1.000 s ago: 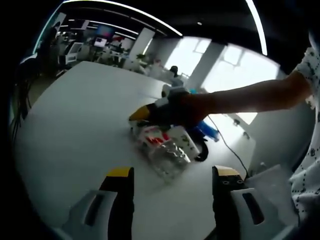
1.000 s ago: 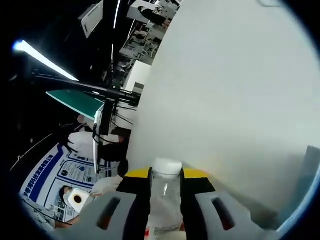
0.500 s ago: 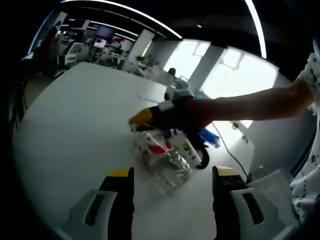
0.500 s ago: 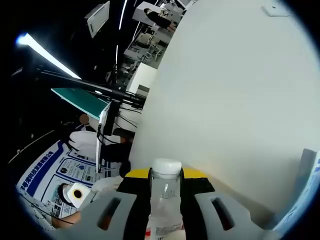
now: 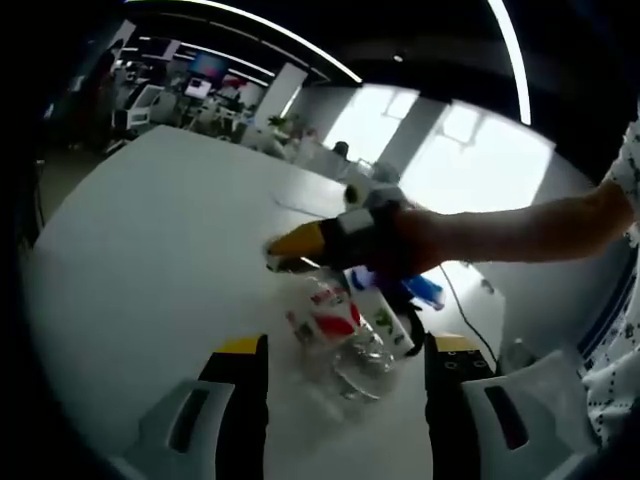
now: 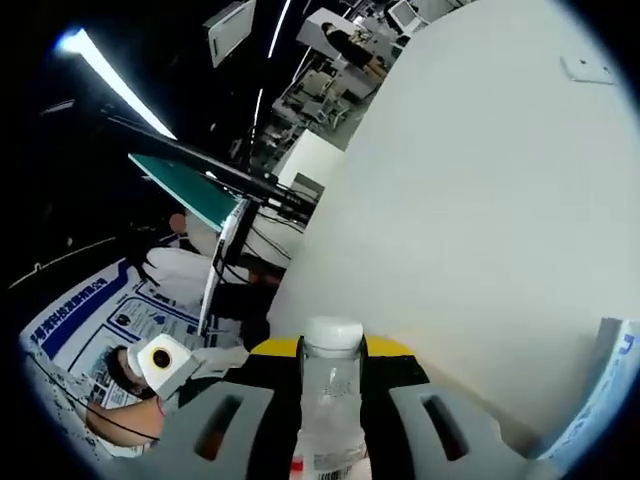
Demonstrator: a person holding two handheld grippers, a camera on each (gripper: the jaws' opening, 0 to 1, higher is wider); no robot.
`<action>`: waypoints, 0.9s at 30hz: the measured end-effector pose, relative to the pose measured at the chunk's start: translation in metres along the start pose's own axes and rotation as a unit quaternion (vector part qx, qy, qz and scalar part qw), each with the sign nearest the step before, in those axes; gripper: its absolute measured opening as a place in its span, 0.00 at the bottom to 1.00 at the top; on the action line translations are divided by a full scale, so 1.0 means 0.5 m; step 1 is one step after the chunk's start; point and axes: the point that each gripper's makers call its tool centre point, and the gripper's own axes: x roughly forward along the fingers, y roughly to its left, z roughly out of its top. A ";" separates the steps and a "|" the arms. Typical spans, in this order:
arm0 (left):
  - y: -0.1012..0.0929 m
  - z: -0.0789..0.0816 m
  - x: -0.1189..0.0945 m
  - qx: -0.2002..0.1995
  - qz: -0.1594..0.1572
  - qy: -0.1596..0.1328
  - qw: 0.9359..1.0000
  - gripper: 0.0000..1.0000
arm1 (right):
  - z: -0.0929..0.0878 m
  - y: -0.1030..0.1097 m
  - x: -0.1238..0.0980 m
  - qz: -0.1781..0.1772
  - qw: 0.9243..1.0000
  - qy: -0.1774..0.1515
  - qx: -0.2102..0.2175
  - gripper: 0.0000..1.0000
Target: Arrange the tabletop items into an orderly group along one side of the table until the central work area is clear of visible clutter.
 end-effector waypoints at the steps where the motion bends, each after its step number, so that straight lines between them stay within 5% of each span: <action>1: -0.003 0.001 0.002 0.002 -0.002 0.000 1.000 0.60 | 0.000 0.003 0.000 0.001 1.000 0.000 -0.002 0.18; 27: -0.005 0.019 0.039 0.027 -0.036 0.021 0.999 0.73 | 0.017 0.054 -0.029 0.026 0.995 -0.018 -0.093 0.18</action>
